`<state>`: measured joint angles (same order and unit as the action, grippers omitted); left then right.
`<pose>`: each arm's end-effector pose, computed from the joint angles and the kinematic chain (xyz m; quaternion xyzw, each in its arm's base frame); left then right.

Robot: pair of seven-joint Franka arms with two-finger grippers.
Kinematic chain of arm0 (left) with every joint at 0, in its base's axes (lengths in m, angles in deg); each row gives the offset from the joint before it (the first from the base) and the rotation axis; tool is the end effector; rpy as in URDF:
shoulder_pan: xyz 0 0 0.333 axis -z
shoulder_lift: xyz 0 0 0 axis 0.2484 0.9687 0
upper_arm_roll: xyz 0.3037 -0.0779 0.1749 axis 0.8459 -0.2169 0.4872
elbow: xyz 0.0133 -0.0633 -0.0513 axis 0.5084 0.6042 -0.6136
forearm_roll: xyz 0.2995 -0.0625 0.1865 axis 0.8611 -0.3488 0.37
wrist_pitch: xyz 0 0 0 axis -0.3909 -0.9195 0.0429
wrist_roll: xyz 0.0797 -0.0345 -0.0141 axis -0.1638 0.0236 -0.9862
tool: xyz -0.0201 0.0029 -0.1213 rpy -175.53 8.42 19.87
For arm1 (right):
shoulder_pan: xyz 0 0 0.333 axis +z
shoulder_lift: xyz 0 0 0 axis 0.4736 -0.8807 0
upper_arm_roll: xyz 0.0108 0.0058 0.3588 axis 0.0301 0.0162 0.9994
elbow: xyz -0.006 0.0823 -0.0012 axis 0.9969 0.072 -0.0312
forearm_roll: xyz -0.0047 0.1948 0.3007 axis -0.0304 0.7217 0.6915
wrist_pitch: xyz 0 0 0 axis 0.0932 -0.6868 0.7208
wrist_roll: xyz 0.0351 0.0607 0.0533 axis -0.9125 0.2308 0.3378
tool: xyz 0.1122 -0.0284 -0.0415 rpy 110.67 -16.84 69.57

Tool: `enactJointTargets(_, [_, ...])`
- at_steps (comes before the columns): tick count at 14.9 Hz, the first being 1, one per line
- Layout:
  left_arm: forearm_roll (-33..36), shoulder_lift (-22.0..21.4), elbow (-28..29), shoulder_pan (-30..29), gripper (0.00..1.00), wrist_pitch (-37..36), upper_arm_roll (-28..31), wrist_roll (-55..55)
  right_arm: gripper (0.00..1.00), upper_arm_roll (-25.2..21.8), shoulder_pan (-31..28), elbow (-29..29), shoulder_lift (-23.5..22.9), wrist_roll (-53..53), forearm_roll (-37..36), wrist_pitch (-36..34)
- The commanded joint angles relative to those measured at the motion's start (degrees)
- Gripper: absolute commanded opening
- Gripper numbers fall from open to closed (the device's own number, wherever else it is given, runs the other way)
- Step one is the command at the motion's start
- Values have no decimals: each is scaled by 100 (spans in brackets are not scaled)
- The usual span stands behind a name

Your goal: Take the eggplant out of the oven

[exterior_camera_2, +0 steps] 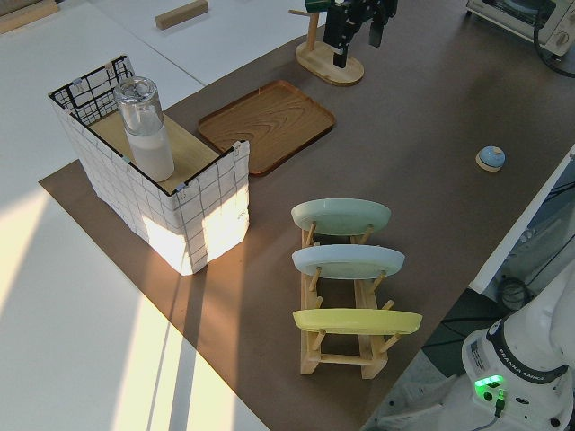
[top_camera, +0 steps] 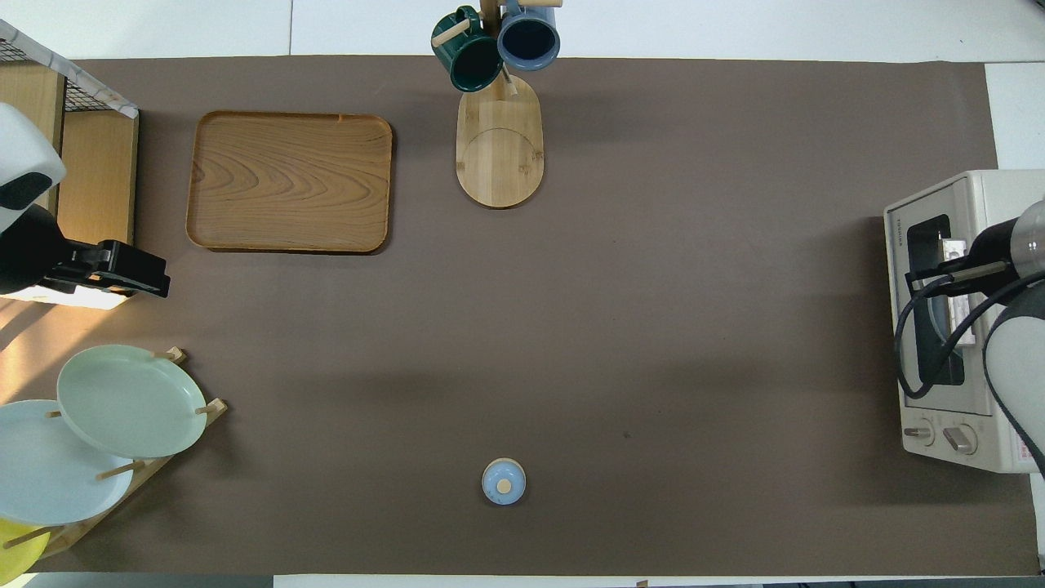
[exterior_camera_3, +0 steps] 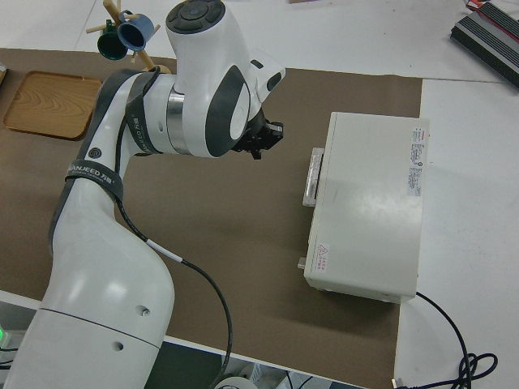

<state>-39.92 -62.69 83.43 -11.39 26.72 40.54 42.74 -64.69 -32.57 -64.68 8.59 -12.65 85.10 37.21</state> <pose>0.4926 -0.0647 0.6348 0.9967 -0.0617 -0.0525 0.0063 0.4825 -0.0324 0.5730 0.9974 0.0620 -0.0174 0.0310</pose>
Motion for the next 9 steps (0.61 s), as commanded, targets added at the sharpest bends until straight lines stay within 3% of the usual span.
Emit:
enactJointTargets(1, [-71,-79,27,-71,100,-8,-21,64,0,49,-114,-214,-73,-416,-560,236])
enactJointTargets(9, [-71,-79,27,-71,100,-8,-21,64,0,49,-544,-504,-267,110,-886,729])
